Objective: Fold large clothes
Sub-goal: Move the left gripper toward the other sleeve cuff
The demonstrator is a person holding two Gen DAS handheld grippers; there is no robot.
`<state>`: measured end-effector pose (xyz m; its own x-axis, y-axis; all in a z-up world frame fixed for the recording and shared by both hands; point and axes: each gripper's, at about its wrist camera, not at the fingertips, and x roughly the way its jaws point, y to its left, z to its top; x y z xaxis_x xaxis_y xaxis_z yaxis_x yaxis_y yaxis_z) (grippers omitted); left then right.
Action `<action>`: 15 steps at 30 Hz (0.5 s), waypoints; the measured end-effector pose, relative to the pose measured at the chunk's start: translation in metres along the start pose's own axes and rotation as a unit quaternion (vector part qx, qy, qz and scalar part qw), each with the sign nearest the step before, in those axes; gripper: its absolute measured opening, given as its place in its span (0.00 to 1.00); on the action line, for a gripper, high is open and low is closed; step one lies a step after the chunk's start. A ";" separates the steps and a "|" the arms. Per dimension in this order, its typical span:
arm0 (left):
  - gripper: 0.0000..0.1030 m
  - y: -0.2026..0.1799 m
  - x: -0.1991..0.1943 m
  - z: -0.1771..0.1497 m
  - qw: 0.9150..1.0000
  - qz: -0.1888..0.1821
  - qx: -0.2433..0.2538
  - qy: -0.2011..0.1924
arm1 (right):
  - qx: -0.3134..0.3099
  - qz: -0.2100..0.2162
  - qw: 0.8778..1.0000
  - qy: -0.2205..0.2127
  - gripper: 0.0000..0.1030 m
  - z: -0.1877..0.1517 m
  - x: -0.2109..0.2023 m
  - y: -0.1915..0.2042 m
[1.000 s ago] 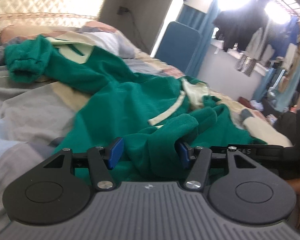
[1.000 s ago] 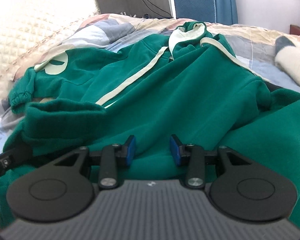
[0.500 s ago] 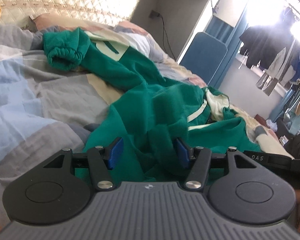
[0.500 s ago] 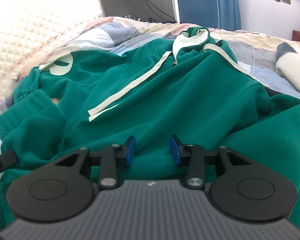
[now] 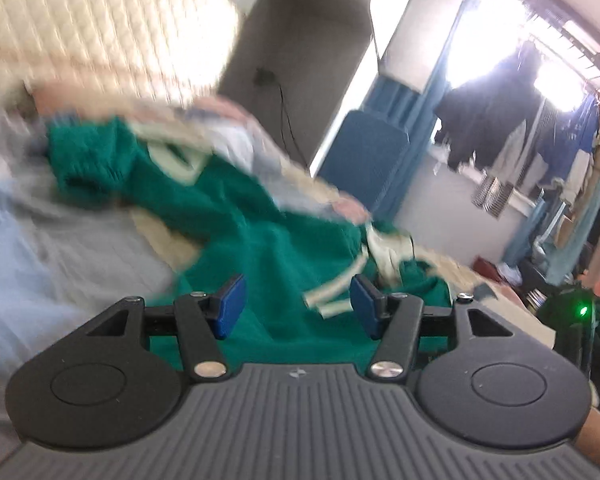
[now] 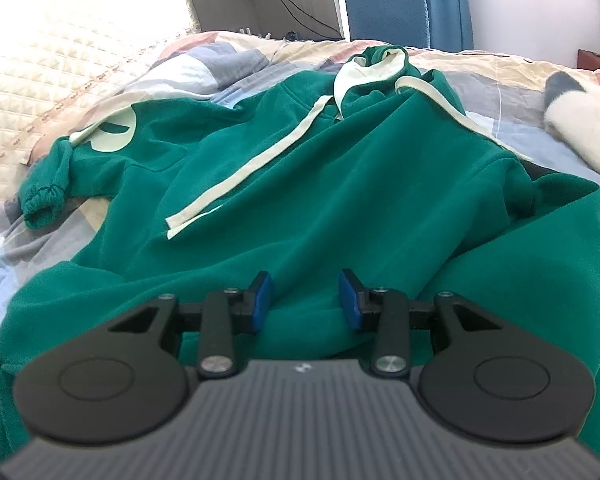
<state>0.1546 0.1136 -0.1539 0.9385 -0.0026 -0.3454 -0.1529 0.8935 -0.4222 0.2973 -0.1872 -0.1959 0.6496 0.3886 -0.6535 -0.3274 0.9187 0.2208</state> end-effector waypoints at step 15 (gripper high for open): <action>0.61 0.014 0.069 -0.033 0.989 0.043 0.060 0.128 | -0.016 0.019 0.999 -0.044 0.39 0.003 -0.014 0.008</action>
<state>0.2066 0.1116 -0.2108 0.8124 -0.0249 -0.5826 -0.1760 0.9420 -0.2857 0.2872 -0.1854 -0.1829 0.6939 0.4289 -0.5784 -0.3733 0.9011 0.2204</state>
